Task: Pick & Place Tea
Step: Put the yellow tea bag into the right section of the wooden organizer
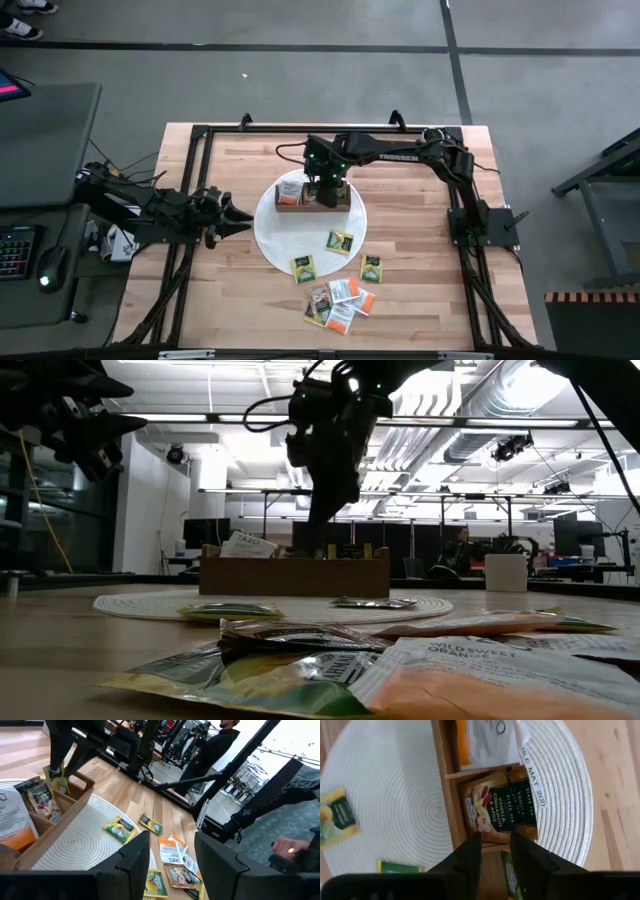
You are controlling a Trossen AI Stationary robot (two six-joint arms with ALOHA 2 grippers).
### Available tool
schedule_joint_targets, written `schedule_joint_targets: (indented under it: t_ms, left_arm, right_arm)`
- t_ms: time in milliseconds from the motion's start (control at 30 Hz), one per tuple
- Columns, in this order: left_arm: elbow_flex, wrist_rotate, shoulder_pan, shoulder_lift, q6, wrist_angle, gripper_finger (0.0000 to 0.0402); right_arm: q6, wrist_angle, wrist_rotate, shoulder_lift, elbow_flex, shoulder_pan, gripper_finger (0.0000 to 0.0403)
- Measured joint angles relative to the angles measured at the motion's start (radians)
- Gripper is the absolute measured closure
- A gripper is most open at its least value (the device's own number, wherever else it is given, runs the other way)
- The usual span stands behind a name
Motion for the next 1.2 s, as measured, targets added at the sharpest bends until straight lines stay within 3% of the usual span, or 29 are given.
schedule_joint_targets:
  t_ms: [100, 267, 433, 867, 1000, 1200]
  left_arm:
    - [0.0, 0.003, 0.0, 0.0, -0.006, 0.0, 0.0247]
    - [0.0, 0.002, 0.0, 0.001, -0.048, -0.034, 0.0247]
    - [0.0, 0.002, 0.0, 0.001, -0.106, -0.104, 0.0247]
    - [0.0, 0.04, 0.0, 0.062, -0.165, -0.155, 0.0247]
    - [0.0, 0.079, 0.0, 0.149, -0.176, -0.14, 0.0247]
    - [0.0, 0.09, 0.0, 0.305, -0.199, -0.007, 0.0247]
  right_arm:
    - [0.021, 0.003, 0.02, -0.026, 0.0, 0.019, 0.0325]
    - [0.046, 0.014, 0.053, -0.066, 0.001, 0.084, 0.0394]
    - [0.168, 0.04, 0.097, -0.073, 0.001, 0.192, 0.04]
    - [0.713, 0.094, 0.567, -0.051, -0.004, 0.513, 0.0402]
    - [0.873, 0.207, 0.605, -0.048, -0.111, 0.591, 0.0402]
    - [1.075, 0.509, 0.675, -0.044, -0.29, 0.688, 0.0403]
